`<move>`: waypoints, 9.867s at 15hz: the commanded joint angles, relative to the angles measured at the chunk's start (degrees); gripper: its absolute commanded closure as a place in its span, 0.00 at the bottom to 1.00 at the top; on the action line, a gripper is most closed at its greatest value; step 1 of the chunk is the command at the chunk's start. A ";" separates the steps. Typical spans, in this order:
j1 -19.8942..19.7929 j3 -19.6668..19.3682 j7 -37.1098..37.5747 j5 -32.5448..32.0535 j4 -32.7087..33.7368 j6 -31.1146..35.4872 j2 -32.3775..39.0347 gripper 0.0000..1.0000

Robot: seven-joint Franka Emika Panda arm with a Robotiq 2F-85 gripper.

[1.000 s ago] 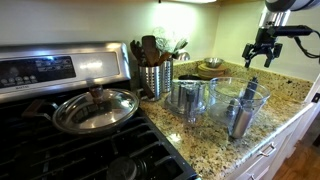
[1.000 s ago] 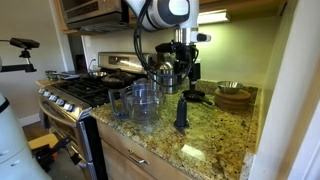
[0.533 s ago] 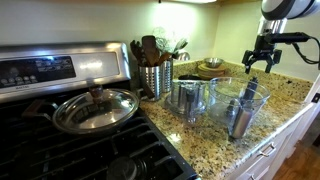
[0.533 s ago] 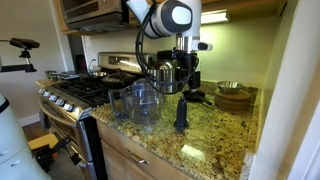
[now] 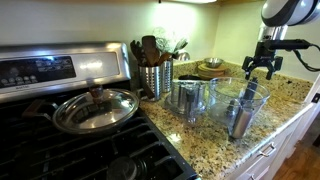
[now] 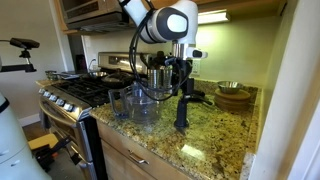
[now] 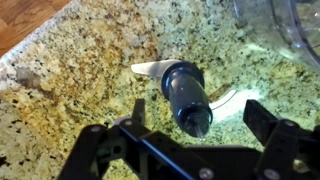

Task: Put the blade in the food processor jar

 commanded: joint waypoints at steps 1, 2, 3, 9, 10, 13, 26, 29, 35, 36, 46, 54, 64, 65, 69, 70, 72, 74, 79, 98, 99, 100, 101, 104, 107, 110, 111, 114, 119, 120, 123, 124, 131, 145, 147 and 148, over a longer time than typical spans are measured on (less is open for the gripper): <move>0.05 0.01 0.17 3.10 -2.12 4.57 -0.20 0.00; 0.01 0.01 -0.10 3.68 -2.33 5.47 -0.14 0.00; 0.01 -0.11 0.42 3.83 -2.29 5.90 0.10 0.00; -0.11 -0.62 0.93 3.84 -2.05 6.68 1.29 0.00; -0.17 -0.62 0.61 4.28 -1.91 7.04 1.77 0.00; -0.12 -0.61 0.67 5.00 -1.69 7.78 2.70 0.10; 0.19 -1.01 1.91 4.06 -1.86 6.43 0.97 0.81; 0.47 -1.56 2.83 1.32 -2.43 5.05 -2.07 0.81; -0.06 -1.30 2.83 -2.48 -1.29 -0.90 -9.69 0.81; -0.13 -1.08 2.73 -2.87 -1.00 -2.62 -11.30 0.81; 1.75 4.77 -0.74 -3.50 0.63 -19.06 -25.79 0.81; 7.43 10.61 -1.88 0.16 -1.04 -20.92 -26.03 0.81; 9.69 11.69 -3.22 3.64 -4.90 -14.71 -22.16 0.81; 9.70 11.69 -3.26 3.73 -5.11 -13.78 -21.50 0.81; 9.58 11.71 -3.66 3.53 -5.48 -10.51 -18.60 0.81; 9.53 11.68 -3.78 3.28 -5.61 -9.92 -18.03 0.81; 9.39 11.55 -3.73 3.05 -5.62 -8.92 -17.00 0.81; 9.28 11.34 -3.83 3.02 -5.54 -8.00 -15.95 0.81; 8.93 10.53 -3.96 2.60 -5.57 -6.12 -13.83 0.81; 8.67 9.02 -4.62 4.63 -5.73 -2.62 -7.94 0.81; 8.67 9.01 -4.64 4.50 -5.88 -2.24 -7.55 0.81; 8.65 9.01 -4.64 4.35 -6.06 -1.58 -7.01 0.81; 8.65 9.01 -4.54 4.08 -6.24 -0.73 -6.52 0.81; 8.65 8.99 -4.30 3.84 -6.33 1.61 -5.62 0.81; 8.68 9.02 -4.36 4.21 -6.55 3.18 -5.21 0.81; 8.67 9.00 -4.16 4.02 -7.36 2.96 -6.65 0.81; 8.62 8.95 -3.96 3.87 -7.78 2.26 -7.65 0.81; 8.49 8.80 -3.84 3.84 -9.86 2.11 -10.64 0.81; 8.69 8.87 -4.99 5.87 -14.31 6.88 -14.73 0.81; 8.82 8.91 -5.40 6.43 -14.74 8.36 -14.75 0.81; 9.05 9.12 -5.85 6.93 -16.07 11.63 -14.31 0.81; 9.11 9.18 -6.02 7.01 -16.37 12.48 -13.92 0.81; 9.09 9.24 -6.72 6.66 -18.08 14.23 -14.26 0.81; 8.63 12.23 -1.65 1.28 -24.41 25.62 -15.23 0.81; 8.19 12.46 -0.07 -0.95 -24.36 24.57 -15.68 0.31; 8.17 12.49 0.48 -1.64 -24.28 23.80 -16.20 0.30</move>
